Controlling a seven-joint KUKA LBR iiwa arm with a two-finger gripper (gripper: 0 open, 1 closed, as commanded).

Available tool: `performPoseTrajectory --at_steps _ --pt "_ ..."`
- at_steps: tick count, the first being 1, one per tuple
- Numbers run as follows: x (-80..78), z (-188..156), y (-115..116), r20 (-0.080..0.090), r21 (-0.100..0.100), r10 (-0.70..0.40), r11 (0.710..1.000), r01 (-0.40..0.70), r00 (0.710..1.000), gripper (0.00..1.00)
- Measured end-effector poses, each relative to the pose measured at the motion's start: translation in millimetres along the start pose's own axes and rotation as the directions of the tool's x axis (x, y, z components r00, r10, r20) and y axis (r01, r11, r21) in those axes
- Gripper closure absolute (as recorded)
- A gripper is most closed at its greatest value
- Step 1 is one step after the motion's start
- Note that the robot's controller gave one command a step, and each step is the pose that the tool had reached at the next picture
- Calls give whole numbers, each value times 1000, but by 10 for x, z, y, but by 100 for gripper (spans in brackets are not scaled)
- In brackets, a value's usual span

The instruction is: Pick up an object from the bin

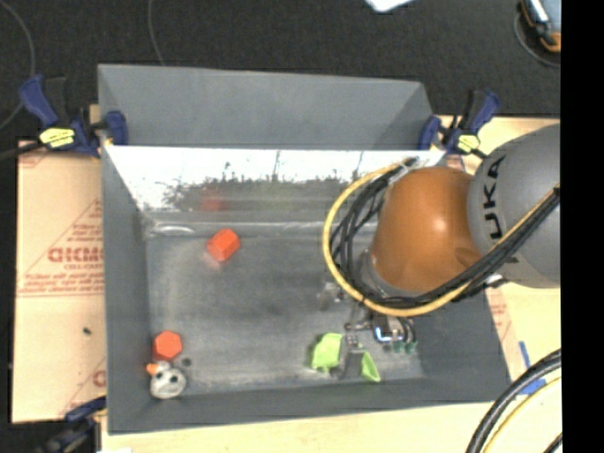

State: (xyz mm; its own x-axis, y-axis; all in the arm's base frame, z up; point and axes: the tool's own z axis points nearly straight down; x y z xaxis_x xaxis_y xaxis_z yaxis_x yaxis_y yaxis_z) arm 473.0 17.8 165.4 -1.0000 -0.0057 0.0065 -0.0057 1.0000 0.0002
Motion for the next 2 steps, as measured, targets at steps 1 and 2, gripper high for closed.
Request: performPoseTrajectory --at_steps 1,2 --pt "-19 -42 0 9 0 1 1000 -1 1000 0" --pt "-136 531 -338 7 1 -136 991 136 991 0"
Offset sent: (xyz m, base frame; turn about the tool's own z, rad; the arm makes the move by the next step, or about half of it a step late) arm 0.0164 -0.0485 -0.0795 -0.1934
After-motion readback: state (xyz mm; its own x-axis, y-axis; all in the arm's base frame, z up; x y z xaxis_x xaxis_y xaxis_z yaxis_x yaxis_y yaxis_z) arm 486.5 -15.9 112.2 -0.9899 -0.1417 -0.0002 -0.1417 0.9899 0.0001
